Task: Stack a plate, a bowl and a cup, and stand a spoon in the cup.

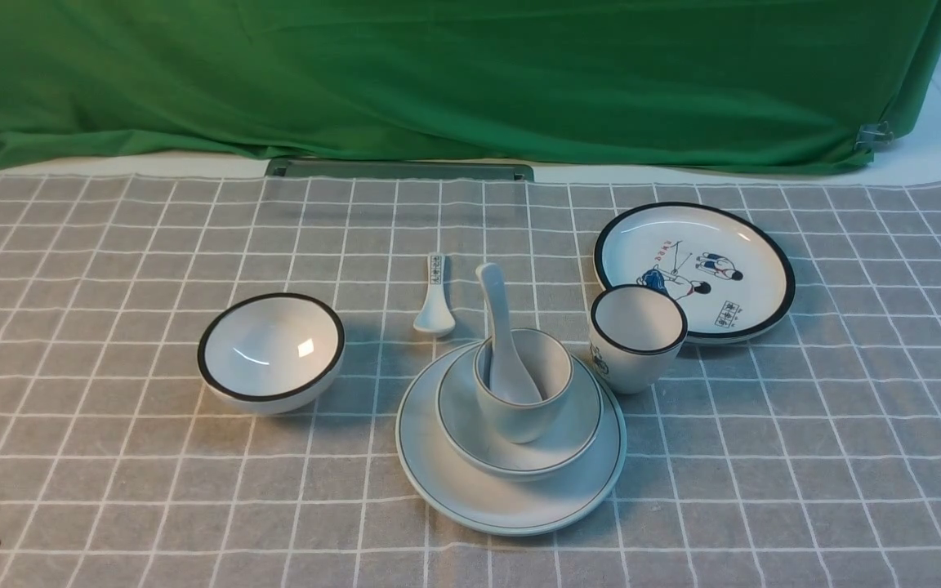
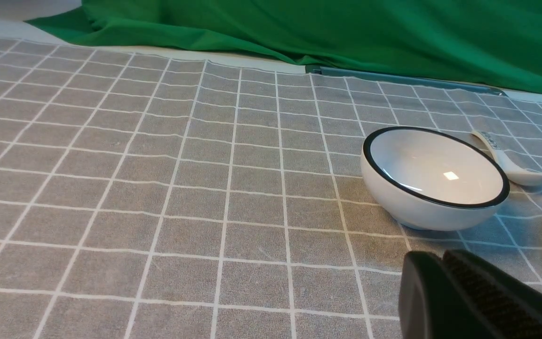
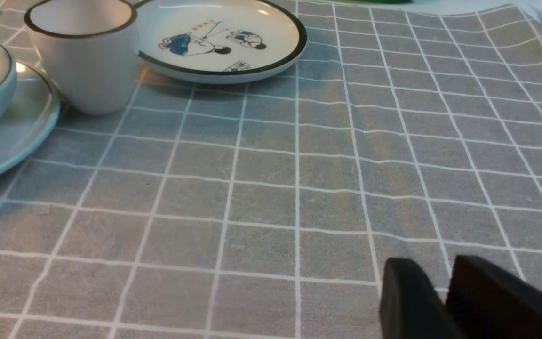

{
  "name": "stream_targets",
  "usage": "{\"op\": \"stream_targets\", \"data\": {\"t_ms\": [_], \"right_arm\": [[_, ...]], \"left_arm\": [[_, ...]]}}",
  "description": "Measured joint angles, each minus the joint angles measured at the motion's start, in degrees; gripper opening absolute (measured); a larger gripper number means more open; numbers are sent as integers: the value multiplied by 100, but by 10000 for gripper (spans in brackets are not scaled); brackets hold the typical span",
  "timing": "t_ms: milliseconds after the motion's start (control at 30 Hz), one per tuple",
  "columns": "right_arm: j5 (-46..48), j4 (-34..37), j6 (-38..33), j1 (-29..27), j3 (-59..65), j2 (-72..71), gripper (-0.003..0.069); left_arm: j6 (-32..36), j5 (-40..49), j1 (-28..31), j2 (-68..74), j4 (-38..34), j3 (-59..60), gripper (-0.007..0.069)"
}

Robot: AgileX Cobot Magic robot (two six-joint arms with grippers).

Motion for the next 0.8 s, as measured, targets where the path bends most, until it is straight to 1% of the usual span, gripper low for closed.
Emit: {"op": "stream_targets", "data": {"t_ms": [800], "right_arm": [[-5,0,0,0,0,0,215]], "left_arm": [[0,0,0,0,0,0,13]]}}
